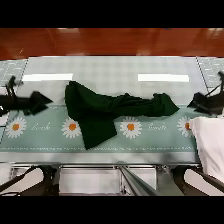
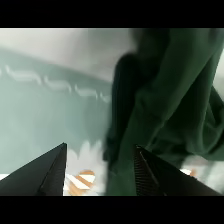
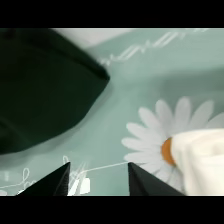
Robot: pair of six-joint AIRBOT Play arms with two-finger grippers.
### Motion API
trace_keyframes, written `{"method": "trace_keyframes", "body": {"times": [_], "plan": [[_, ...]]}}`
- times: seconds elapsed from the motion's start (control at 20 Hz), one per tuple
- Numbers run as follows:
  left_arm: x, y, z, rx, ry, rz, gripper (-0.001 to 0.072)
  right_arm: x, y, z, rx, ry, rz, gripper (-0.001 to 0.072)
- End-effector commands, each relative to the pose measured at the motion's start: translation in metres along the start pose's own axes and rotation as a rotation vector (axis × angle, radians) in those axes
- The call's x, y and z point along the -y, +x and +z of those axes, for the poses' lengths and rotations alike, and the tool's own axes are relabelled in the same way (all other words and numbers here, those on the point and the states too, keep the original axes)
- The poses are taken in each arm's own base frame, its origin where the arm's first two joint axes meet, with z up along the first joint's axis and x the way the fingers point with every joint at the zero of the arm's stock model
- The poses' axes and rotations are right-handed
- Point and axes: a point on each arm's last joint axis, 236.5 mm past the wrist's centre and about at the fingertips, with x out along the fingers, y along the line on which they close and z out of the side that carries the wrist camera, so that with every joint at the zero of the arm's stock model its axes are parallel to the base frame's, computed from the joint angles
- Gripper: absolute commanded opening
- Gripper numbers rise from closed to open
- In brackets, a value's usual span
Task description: Fold the shirts.
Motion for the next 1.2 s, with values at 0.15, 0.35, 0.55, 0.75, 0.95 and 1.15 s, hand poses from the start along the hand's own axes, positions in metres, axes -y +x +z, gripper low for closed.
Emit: {"method": "trace_keyframes", "body": {"times": [0.15, 0.35, 0.55, 0.75, 0.95, 1.15], "plan": [[0.021, 0.043, -0.076, -0.122, -0.043, -0.125, 0.0507, -0.015, 0.042, -0.028, -0.018, 0.069, 0.157, 0.0418], [0.024, 0.069, -0.101, -0.22, -0.02, -0.095, 0.0507, -0.015, 0.042, -0.025, -0.004, 0.055, 0.156, 0.0418], [0.025, 0.068, -0.101, -0.254, -0.02, -0.099, 0.0507, -0.015, 0.042, -0.028, -0.014, 0.027, 0.158, 0.0417], [-0.002, 0.068, -0.13, -0.367, -0.002, 0.056, 0.0507, -0.015, 0.042, -0.026, -0.003, 0.022, 0.157, 0.0417], [0.013, 0.091, -0.136, -0.329, 0.033, 0.092, 0.0506, -0.015, 0.042, -0.024, 0.003, 0.021, 0.156, 0.0417], [0.021, 0.119, -0.164, -0.379, 0.085, 0.119, 0.0502, -0.015, 0.042, -0.023, 0.01, 0.023, 0.157, 0.0417]]}}
